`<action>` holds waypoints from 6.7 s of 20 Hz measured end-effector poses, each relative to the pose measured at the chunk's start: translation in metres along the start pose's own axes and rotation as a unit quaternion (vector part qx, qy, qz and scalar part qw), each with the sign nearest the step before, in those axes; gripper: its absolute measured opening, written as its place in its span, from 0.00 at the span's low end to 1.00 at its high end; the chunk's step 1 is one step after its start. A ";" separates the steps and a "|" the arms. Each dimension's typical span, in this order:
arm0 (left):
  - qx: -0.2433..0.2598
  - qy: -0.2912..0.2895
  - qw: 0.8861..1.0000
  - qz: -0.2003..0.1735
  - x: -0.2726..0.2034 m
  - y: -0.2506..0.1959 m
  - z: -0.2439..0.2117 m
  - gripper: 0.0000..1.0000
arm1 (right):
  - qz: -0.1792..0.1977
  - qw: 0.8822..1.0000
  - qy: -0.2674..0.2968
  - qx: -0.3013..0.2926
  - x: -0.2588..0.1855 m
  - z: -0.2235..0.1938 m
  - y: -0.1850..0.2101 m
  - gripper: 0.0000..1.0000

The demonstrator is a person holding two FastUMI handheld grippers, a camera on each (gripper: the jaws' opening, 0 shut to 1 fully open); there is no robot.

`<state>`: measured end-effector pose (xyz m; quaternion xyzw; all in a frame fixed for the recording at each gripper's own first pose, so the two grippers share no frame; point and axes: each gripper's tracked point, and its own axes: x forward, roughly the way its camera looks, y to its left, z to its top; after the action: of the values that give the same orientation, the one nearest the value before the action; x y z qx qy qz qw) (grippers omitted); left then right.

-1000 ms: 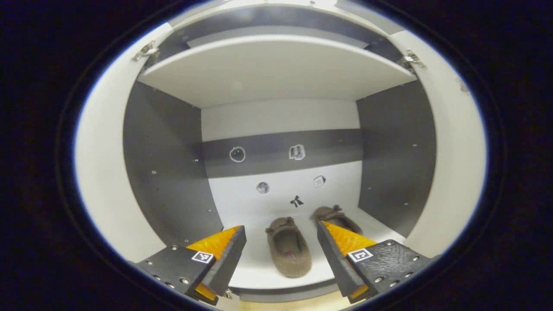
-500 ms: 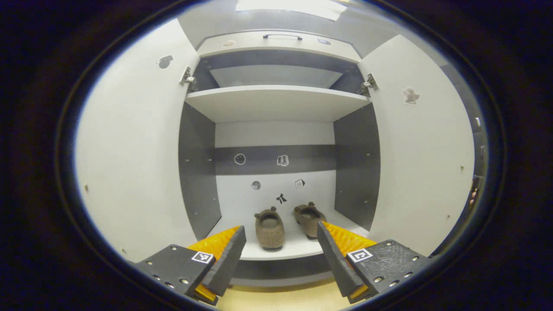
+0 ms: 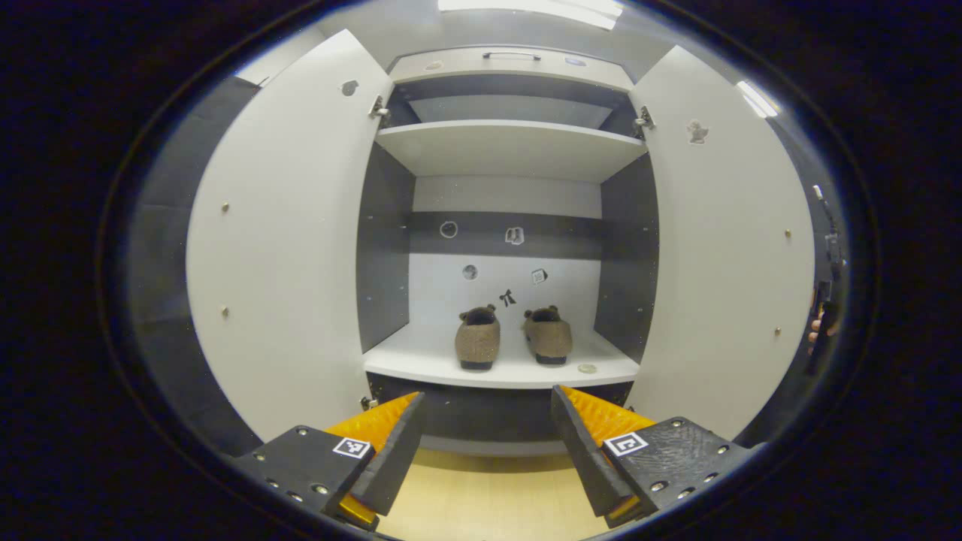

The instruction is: Grab one shoe with the right hand and put it into the shoe cabinet, grab the other shoe with the left hand and put it into the shoe cabinet; then close the right door with the right hand and the left door with the left hand.

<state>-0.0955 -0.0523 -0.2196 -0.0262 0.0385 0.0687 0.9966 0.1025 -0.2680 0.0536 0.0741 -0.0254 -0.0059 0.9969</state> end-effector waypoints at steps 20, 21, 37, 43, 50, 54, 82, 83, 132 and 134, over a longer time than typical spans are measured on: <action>0.011 0.025 0.997 -0.077 0.015 0.059 -0.006 1.00 | -0.017 0.999 -0.007 -0.050 -0.042 -0.006 0.081 0.90; 0.008 0.020 0.996 -0.082 0.013 0.062 -0.003 1.00 | -0.019 0.999 -0.009 -0.048 -0.043 -0.008 0.089 0.83; -0.061 0.011 0.995 -0.073 -0.059 0.147 -0.024 0.94 | 0.035 0.997 -0.038 -0.052 -0.022 -0.036 0.232 0.92; -0.047 -0.012 0.999 -0.001 -0.085 0.217 -0.018 1.00 | 0.015 0.996 -0.036 -0.074 -0.020 -0.045 0.234 0.95; -0.010 -0.068 0.994 0.090 -0.099 0.317 0.038 1.00 | 0.023 0.999 0.006 -0.047 -0.029 -0.078 0.243 0.92; -0.004 -0.110 0.987 0.120 -0.099 0.360 0.090 1.00 | 0.021 0.998 0.039 -0.038 -0.035 -0.105 0.246 0.92; 0.025 -0.068 0.996 -0.046 0.032 0.365 0.138 1.00 | -0.016 0.998 0.065 -0.007 -0.085 -0.156 0.235 0.98; 0.022 -0.067 0.997 -0.045 0.032 0.362 0.137 0.94 | -0.016 0.997 0.069 -0.006 -0.086 -0.159 0.231 0.98; -0.002 -0.086 0.996 0.037 -0.077 0.167 0.083 0.94 | 0.083 0.996 0.013 -0.042 -0.061 -0.064 0.156 0.98; 0.006 -0.097 0.994 0.039 -0.079 0.170 0.088 0.94 | 0.077 0.996 0.001 -0.049 -0.069 -0.054 0.159 0.98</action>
<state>-0.1905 0.1103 -0.1332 -0.0121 -0.0570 0.1097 0.9923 0.0379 -0.1022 0.0200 0.0231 -0.0298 0.0696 0.9969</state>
